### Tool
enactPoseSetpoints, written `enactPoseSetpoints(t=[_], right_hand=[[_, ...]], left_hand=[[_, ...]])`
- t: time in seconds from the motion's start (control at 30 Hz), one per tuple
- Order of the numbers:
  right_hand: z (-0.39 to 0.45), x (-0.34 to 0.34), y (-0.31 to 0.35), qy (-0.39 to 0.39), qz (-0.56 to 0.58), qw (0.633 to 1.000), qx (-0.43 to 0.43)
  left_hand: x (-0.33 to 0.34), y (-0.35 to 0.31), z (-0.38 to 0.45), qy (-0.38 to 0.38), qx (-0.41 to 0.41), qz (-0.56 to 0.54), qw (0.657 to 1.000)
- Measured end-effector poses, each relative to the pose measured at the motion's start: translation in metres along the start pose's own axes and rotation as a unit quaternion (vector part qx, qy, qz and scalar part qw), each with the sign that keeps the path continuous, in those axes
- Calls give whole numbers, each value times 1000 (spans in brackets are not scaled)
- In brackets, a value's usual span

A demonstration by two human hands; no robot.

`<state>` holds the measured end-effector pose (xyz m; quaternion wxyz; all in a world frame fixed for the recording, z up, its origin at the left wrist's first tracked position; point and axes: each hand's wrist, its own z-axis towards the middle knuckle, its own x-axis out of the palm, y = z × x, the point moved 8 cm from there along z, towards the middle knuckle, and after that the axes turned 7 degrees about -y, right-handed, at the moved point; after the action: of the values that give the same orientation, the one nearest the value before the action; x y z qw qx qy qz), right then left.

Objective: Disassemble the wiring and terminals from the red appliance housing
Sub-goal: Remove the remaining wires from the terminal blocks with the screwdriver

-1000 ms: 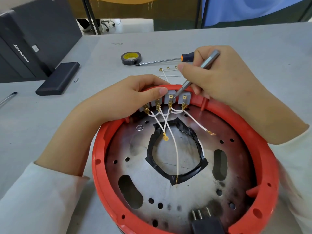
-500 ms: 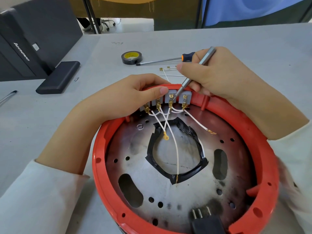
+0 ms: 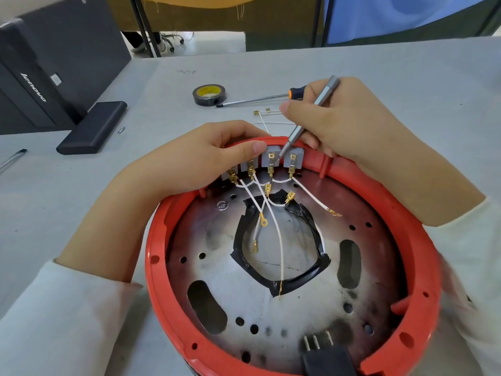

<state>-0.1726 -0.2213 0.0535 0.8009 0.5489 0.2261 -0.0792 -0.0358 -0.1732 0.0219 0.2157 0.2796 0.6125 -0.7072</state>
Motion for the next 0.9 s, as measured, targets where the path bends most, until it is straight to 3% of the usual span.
enactPoseSetpoints(t=[0.2,0.4,0.53,0.67,0.9], right_hand=[[-16,-10,23,4,58,995,-77],[-32,-1,32,133,75,984,-93],[-47,7,25,186,-57,975,-105],[-57,14,25,217,-245,933,-151],[-60,22,23,217,-334,900,-176]], left_hand=[[-1,2,-1,6,-4,-3,1000],[-1,-1,-3,3,-1,4,1000],[0,-2,-3,4,0,-5,1000],[0,1,-2,-1,-1,-2,1000],[0,1,-1,0,-1,-2,1000]])
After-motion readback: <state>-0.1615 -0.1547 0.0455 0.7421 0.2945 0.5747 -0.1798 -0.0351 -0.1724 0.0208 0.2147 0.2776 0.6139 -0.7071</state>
